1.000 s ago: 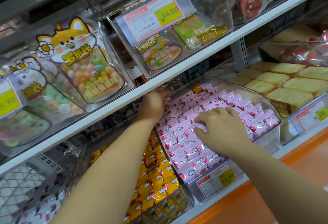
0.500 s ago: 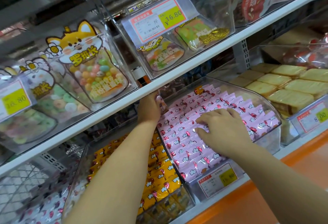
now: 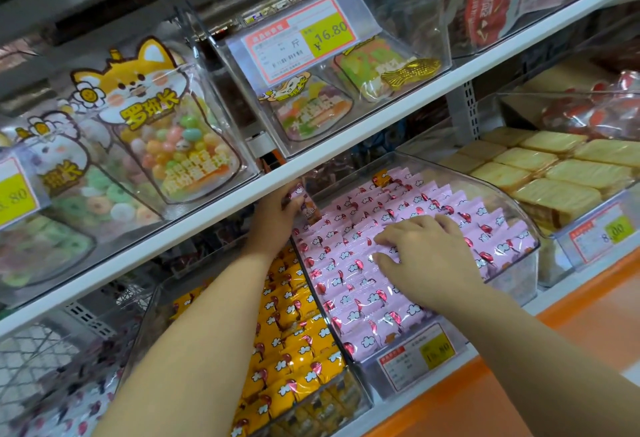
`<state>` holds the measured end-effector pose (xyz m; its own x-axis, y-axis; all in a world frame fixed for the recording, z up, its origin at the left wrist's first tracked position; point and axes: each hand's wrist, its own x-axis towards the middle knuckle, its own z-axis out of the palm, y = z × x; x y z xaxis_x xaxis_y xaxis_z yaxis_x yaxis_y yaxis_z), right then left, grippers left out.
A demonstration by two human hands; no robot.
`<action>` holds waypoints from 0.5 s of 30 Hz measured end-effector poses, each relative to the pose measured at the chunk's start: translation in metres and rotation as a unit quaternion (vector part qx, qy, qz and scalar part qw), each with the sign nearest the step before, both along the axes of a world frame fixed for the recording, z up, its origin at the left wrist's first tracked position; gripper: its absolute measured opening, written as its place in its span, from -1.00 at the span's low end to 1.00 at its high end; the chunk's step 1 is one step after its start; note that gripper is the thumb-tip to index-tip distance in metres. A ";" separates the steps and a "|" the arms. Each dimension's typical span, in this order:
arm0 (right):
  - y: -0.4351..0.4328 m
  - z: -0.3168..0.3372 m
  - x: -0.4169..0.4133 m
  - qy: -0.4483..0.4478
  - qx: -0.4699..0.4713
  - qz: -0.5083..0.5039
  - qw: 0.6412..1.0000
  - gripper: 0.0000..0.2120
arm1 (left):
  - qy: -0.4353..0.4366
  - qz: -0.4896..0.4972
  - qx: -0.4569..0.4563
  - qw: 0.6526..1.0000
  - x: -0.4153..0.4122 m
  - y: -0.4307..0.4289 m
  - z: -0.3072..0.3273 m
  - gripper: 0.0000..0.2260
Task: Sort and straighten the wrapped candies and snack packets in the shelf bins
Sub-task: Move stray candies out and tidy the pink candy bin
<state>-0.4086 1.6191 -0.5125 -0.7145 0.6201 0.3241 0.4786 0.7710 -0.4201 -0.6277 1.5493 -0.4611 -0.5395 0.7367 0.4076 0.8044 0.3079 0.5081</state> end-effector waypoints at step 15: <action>0.000 -0.001 -0.001 -0.001 0.004 0.000 1.000 -0.62 | 0.078 0.004 -0.049 0.996 -0.008 0.006 -0.003 -0.67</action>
<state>-0.4097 1.6193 -0.5136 -0.7150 0.6179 0.3270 0.4801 0.7740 -0.4128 -0.6355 1.5552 -0.4638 -0.4805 0.7731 0.4141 0.8689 0.3556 0.3444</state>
